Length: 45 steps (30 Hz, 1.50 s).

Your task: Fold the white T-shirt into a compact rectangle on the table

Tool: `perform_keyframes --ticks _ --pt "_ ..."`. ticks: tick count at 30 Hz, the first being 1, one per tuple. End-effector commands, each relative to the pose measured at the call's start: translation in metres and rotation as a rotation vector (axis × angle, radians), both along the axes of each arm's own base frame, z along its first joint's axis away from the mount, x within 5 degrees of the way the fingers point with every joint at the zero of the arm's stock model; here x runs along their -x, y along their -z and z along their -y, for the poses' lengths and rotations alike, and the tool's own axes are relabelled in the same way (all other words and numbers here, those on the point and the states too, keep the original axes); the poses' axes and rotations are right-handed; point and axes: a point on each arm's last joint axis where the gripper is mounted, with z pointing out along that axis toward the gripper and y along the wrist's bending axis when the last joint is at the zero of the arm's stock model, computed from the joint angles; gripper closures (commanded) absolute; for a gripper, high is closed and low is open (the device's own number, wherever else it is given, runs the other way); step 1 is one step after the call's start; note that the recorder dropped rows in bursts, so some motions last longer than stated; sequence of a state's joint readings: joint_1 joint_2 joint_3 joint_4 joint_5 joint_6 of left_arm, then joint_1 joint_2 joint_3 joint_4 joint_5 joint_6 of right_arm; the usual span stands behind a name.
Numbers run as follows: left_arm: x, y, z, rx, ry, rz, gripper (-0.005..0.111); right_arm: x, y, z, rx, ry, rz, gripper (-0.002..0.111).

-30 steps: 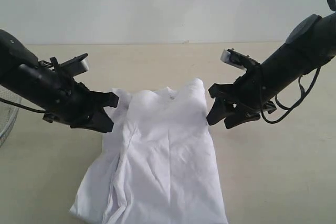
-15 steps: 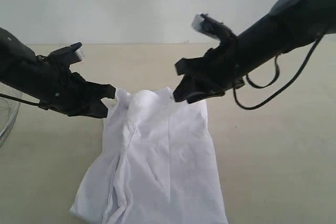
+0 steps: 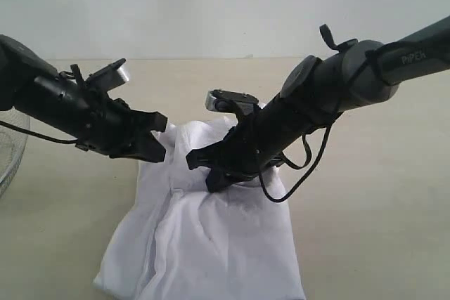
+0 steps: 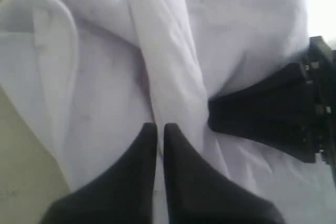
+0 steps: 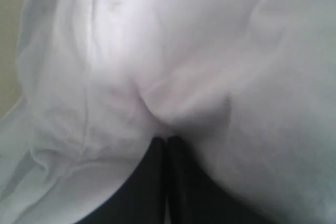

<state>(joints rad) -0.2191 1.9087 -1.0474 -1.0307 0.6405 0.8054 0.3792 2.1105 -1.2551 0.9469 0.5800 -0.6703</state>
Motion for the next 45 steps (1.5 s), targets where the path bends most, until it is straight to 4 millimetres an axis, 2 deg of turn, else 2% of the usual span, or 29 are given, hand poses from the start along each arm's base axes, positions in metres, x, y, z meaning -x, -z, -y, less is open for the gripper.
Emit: perform_keyframes --ticks 1,4,12,19,23,28,32,38,41,45 --pt "-0.005 0.022 0.0 -0.021 -0.007 -0.037 0.102 0.0 -0.002 0.001 0.009 -0.004 0.012 0.108" --pt "-0.009 0.029 -0.002 -0.053 -0.029 -0.023 0.102 0.001 -0.01 0.0 -0.006 -0.017 0.015 0.108" --pt "-0.014 0.032 -0.012 -0.164 -0.073 -0.006 0.102 0.004 -0.015 -0.001 -0.018 -0.04 0.002 0.108" --pt "-0.014 0.032 -0.012 -0.164 -0.088 -0.005 0.102 0.006 -0.026 -0.001 -0.035 -0.055 0.009 0.108" --pt "-0.015 0.031 -0.013 -0.161 -0.104 -0.011 0.102 0.008 -0.039 -0.001 -0.047 -0.067 0.031 0.108" --pt "-0.014 0.012 -0.02 -0.133 -0.11 0.007 0.102 0.01 -0.062 0.001 -0.047 -0.053 0.088 0.108" --pt "-0.009 -0.02 -0.023 -0.096 -0.101 0.058 0.102 0.018 -0.072 0.006 -0.04 -0.025 0.106 0.108" --pt "0.013 -0.067 -0.023 -0.047 -0.057 0.121 0.102 0.048 -0.067 0.023 0.009 -0.001 0.116 0.108" --pt "0.035 -0.073 -0.025 -0.04 -0.052 0.111 0.102 0.064 -0.067 0.03 0.02 -0.007 0.107 0.108" --pt "0.073 -0.067 -0.03 -0.019 -0.073 0.06 0.102 0.083 -0.069 0.038 0.029 -0.028 0.112 0.108"
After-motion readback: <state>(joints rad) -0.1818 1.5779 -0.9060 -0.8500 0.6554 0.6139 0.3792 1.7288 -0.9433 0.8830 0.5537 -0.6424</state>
